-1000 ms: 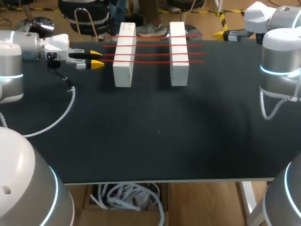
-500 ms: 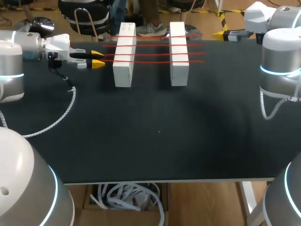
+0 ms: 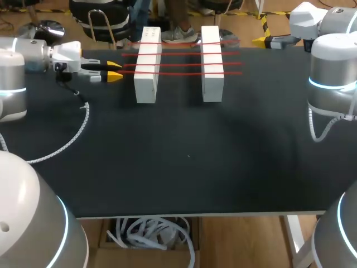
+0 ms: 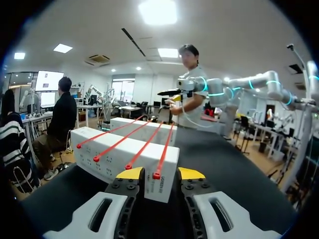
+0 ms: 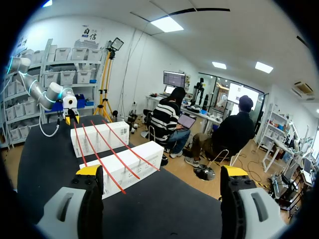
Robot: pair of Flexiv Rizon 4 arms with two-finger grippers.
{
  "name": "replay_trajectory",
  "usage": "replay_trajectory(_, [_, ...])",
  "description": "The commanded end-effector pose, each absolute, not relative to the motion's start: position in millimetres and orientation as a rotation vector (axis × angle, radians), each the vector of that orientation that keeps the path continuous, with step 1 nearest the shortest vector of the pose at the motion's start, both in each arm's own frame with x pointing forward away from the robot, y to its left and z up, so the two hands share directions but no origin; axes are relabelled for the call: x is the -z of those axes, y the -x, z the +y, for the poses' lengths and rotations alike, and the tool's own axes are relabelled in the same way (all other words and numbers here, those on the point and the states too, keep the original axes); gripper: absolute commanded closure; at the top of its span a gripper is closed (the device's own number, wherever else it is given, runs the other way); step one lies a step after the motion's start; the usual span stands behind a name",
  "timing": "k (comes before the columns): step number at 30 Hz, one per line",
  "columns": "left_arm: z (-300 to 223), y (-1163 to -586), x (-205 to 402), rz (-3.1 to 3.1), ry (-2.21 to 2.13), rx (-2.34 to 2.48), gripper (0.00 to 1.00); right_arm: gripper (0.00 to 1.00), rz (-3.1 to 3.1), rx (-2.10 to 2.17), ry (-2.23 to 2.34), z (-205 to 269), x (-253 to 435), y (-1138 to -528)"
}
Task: Grab the tape and strap the tape.
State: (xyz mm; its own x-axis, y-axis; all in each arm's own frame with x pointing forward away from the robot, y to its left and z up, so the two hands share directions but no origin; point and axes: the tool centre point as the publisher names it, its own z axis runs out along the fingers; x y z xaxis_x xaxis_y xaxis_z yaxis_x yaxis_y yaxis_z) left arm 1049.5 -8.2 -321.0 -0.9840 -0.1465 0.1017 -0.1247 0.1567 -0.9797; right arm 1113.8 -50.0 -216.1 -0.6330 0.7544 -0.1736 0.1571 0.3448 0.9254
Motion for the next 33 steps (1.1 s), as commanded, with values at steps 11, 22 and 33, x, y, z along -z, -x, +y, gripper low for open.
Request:
replay_trajectory(11, [-9.5,-1052.4,323.3,2.372,0.264,2.025,0.74,0.0,2.013,-1.291,-0.793,-50.0,216.1,-1113.8])
replay_trajectory(22, [-9.6,-1051.7,322.5,2.382,0.253,2.023,0.84,0.0,2.013,-1.291,-0.793,-50.0,216.1,-1113.8])
replay_trajectory(33, [-11.3,-1052.3,321.3,2.384,0.245,2.027,1.0,0.0,2.013,-1.291,-0.793,-50.0,216.1,-1113.8])
